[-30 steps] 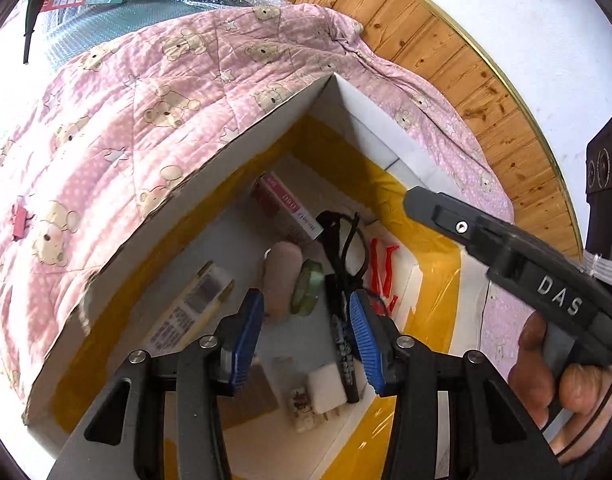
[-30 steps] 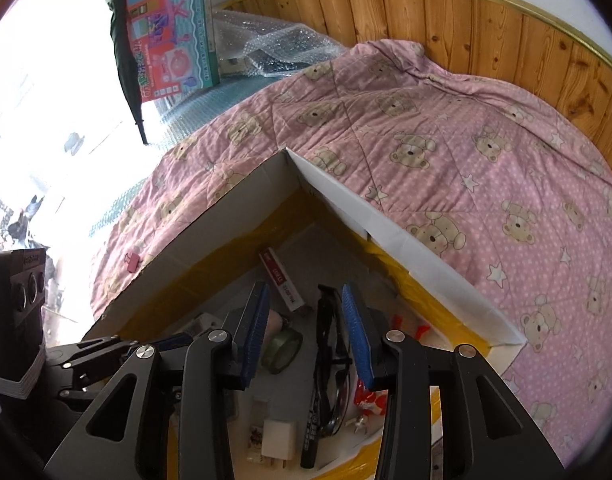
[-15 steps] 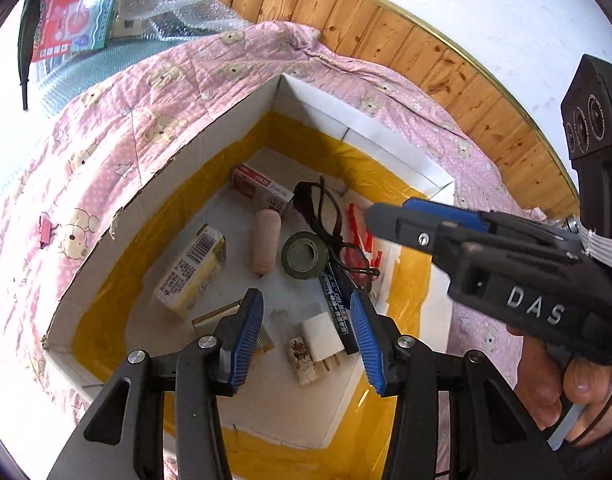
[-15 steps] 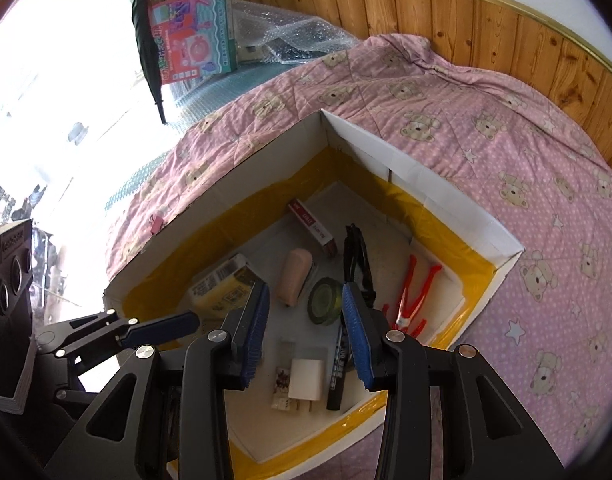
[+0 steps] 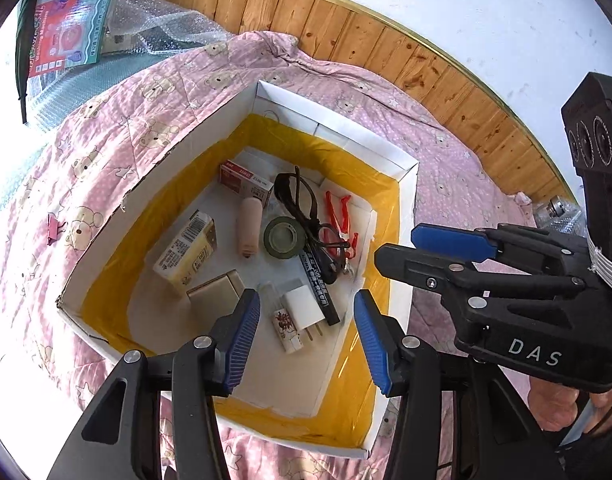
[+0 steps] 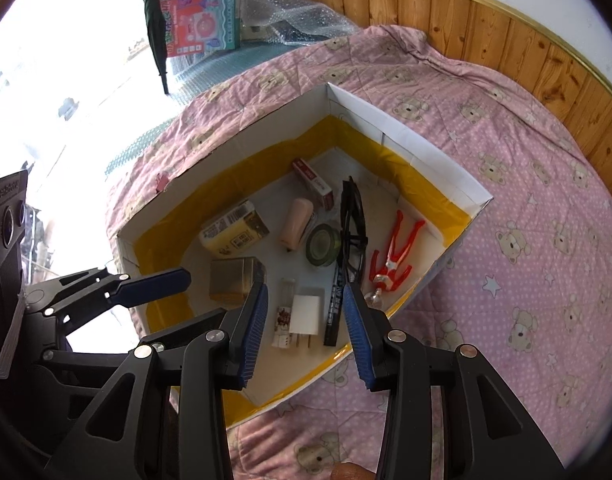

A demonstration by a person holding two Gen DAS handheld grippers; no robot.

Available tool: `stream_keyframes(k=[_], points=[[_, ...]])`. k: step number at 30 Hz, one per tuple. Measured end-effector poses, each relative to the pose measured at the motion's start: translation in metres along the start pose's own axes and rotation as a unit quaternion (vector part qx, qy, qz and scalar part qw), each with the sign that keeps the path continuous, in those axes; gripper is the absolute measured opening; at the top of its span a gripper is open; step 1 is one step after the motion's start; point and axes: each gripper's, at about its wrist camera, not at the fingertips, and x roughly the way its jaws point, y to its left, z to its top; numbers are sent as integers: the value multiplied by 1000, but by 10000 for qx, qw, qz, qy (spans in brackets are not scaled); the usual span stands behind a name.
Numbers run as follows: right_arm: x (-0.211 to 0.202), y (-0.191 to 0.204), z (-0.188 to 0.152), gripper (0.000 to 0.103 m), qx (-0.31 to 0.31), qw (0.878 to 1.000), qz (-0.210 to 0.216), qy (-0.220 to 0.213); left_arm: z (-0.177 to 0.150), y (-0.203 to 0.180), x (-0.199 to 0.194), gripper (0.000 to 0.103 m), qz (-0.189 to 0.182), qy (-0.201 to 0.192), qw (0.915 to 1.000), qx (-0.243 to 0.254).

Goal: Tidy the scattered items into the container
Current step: 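Withdraw both open grippers up from the filled box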

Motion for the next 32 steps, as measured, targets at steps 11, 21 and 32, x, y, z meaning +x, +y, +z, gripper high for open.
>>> stream_keyframes(k=[11, 21, 32], points=[[-14, 5, 9, 43, -569, 9960, -591, 342, -18, 6, -13, 57, 30, 195, 9994, 280], [-1, 12, 3, 43, -974, 9879, -629, 1028, -12, 17, -13, 57, -84, 400, 9988, 253], [6, 26, 6, 43, -1182, 9838, -680, 1165, -3, 19, -9, 57, -151, 428, 9986, 260]])
